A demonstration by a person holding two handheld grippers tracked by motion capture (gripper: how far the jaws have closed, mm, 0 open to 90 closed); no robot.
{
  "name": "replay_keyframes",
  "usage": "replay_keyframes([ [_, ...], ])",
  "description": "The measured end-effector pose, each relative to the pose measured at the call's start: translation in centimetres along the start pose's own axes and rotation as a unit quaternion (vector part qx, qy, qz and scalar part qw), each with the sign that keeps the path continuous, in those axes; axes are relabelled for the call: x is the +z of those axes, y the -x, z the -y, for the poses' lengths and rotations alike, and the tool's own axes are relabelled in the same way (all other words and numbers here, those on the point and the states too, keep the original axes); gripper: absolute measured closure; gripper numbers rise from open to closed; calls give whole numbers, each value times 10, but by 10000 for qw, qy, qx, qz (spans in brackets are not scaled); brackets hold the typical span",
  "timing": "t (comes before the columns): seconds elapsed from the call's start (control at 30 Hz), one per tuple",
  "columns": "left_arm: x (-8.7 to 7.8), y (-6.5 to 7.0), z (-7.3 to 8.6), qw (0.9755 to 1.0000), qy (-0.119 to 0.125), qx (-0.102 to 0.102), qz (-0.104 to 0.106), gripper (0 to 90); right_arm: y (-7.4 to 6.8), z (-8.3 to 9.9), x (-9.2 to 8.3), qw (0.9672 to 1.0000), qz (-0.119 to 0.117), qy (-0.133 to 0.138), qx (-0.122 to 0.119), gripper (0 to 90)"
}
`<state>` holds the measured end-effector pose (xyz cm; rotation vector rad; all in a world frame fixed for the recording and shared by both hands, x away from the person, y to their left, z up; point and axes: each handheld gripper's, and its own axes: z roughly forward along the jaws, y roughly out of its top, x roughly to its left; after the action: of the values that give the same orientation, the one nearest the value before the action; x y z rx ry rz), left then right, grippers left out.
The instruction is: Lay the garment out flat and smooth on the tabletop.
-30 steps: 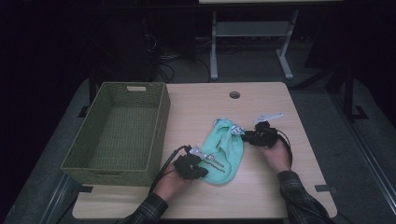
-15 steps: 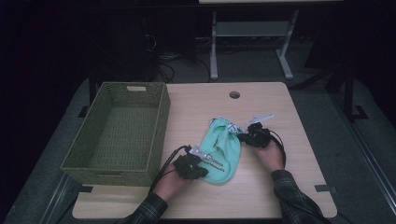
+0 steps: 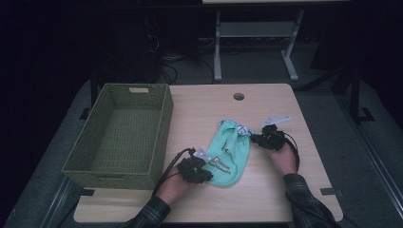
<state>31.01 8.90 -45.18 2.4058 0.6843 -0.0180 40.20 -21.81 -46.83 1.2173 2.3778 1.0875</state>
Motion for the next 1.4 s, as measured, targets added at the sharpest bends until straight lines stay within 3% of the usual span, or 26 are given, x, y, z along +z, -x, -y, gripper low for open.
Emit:
replay_keyframes([
  [0.13, -11, -1, -8, 9992, 397, -50, -37, 799, -6, 0, -13, 9999, -57, 145, 1, 813],
  [0.27, -18, -11, -22, 9982, 545, -42, -229, 816, -14, 3, -22, 9997, -150, 155, -141, 832],
  [0.33, -18, -18, -29, 9976, 600, -66, -332, 844, -20, 6, -25, 9995, -264, 145, -98, 869],
  [0.43, -13, -29, -40, 9973, 559, -47, -473, 892, -27, 9, -27, 9991, -392, 106, -119, 897],
  [0.7, 14, -53, -61, 9965, 358, 10, -761, 895, -47, 15, -26, 9975, -658, 9, -248, 897],
  [0.93, 33, -66, -63, 9968, 238, -27, -763, 889, -63, 20, -17, 9959, -765, -219, -422, 897],
  [1.2, 33, -70, -58, 9961, 139, -4, -874, 891, -63, 23, -12, 9955, -725, -377, -485, 898],
  [1.4, 27, -68, -53, 9954, 33, -3, -961, 895, -53, 25, -18, 9967, -517, -422, -453, 899],
])
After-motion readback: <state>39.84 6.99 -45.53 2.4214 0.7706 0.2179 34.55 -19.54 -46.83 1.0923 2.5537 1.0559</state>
